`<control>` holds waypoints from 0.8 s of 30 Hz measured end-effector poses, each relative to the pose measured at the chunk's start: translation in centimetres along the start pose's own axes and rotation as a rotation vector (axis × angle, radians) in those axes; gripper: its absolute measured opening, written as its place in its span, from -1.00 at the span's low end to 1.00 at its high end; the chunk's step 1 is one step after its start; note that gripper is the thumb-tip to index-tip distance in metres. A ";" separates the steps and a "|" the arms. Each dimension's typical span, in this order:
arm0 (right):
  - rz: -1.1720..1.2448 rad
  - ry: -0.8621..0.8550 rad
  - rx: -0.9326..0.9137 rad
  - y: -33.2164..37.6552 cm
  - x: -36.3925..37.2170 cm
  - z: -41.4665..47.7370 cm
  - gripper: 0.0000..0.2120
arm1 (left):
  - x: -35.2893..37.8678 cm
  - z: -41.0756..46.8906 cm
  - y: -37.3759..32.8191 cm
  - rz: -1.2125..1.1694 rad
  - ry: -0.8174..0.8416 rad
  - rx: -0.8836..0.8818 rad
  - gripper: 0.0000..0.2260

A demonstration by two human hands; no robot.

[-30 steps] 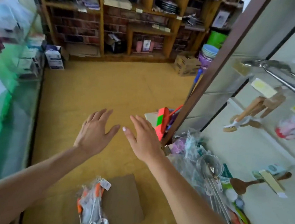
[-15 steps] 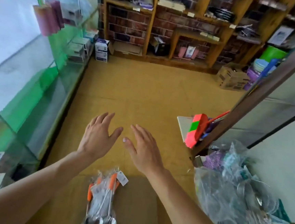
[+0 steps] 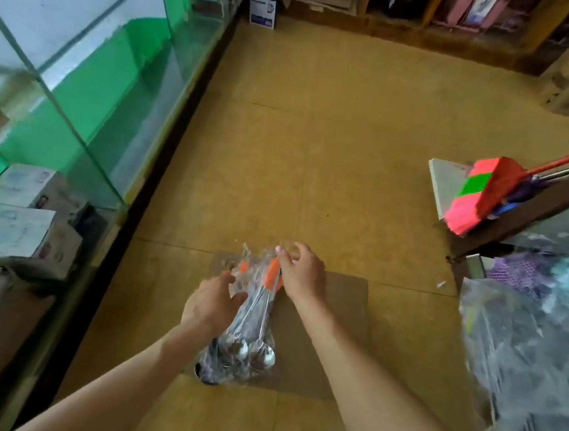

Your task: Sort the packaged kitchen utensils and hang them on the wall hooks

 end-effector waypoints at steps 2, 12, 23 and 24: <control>-0.003 0.014 0.070 -2.5 3.5 0.6 -0.61 | 3.4 0.2 2.4 0.026 0.054 -0.035 -0.62; 0.240 -0.003 0.367 -9.8 13.7 2.6 -0.79 | 12.0 2.9 5.3 0.055 -0.004 -0.081 -0.61; 0.234 -0.170 0.234 -6.4 12.5 1.7 -0.89 | 9.9 2.6 3.4 -0.021 -0.105 -0.016 -0.92; 0.247 -0.155 0.227 -5.7 12.1 1.6 -0.86 | 9.6 2.4 3.2 -0.052 -0.109 -0.022 -0.84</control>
Point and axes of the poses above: each hand's wrist, its own z-axis towards the middle knuckle, its own x-axis out of the palm, y = z × x, the point moved 8 cm from there along z, towards the middle knuckle, and after that the axes turned 8 degrees about -y, right-handed, at the moved point
